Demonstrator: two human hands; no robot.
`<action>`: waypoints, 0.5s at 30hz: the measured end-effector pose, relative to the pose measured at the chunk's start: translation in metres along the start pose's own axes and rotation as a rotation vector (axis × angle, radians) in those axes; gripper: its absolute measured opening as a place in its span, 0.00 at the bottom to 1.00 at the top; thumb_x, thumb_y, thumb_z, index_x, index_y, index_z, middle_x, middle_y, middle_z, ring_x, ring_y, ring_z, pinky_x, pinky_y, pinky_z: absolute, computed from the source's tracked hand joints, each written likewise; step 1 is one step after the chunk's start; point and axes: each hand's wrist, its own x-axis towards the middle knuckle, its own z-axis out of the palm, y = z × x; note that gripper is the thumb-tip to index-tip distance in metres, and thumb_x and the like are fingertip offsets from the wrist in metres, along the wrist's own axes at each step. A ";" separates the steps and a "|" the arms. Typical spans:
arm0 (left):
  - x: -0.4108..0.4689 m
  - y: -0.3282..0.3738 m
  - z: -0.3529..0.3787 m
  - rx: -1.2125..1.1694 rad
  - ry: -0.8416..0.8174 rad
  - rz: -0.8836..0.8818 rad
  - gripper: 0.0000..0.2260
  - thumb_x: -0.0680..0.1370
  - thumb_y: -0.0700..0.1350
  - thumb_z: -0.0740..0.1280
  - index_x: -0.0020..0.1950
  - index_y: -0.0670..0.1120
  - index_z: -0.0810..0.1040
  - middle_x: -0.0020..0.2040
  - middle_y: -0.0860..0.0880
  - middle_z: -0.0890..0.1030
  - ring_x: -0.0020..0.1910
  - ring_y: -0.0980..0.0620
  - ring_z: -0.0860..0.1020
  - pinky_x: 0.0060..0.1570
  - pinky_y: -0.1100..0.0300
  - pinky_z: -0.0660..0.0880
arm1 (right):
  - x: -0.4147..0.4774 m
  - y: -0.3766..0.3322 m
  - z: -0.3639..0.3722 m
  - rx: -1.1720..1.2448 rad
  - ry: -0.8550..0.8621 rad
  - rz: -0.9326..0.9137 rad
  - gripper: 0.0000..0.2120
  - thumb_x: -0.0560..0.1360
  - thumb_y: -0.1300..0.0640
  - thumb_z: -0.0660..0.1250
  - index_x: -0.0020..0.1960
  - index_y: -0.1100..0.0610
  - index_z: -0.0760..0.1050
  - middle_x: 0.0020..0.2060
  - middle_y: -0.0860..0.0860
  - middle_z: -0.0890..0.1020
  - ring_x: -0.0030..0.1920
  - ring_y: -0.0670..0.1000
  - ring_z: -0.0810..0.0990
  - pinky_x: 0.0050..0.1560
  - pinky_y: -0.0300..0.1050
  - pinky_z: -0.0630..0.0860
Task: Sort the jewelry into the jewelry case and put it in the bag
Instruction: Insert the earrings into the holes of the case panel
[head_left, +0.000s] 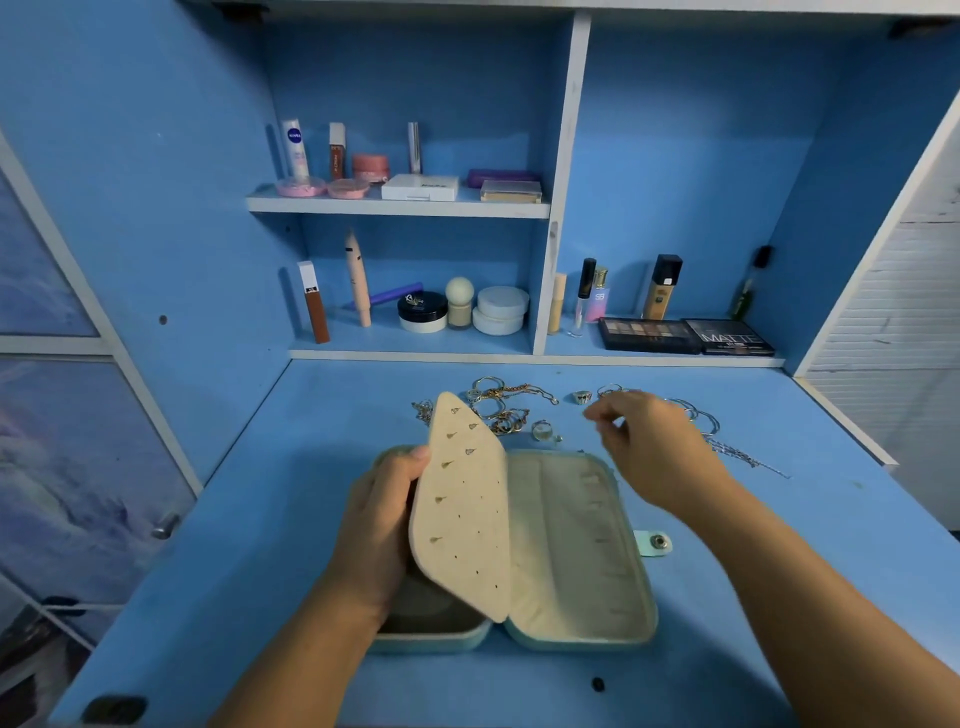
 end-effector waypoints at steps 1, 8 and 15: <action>0.000 0.001 0.000 0.014 -0.003 0.003 0.32 0.64 0.64 0.64 0.45 0.32 0.70 0.40 0.38 0.75 0.42 0.44 0.72 0.46 0.43 0.69 | 0.008 0.013 -0.001 -0.074 -0.022 0.039 0.12 0.79 0.61 0.60 0.58 0.55 0.79 0.54 0.52 0.80 0.48 0.52 0.78 0.47 0.38 0.71; -0.003 0.002 0.001 -0.013 -0.029 -0.013 0.28 0.65 0.62 0.63 0.40 0.36 0.71 0.38 0.40 0.72 0.41 0.45 0.70 0.45 0.48 0.66 | 0.030 0.039 -0.006 -0.347 -0.219 0.000 0.13 0.79 0.56 0.62 0.61 0.51 0.78 0.59 0.52 0.76 0.61 0.54 0.72 0.60 0.48 0.72; -0.002 -0.001 0.001 -0.009 -0.005 -0.007 0.21 0.63 0.62 0.63 0.38 0.44 0.74 0.36 0.42 0.74 0.39 0.46 0.71 0.43 0.49 0.66 | 0.038 0.030 -0.003 -0.401 -0.266 -0.059 0.11 0.78 0.49 0.63 0.58 0.48 0.79 0.57 0.51 0.75 0.61 0.53 0.69 0.58 0.45 0.70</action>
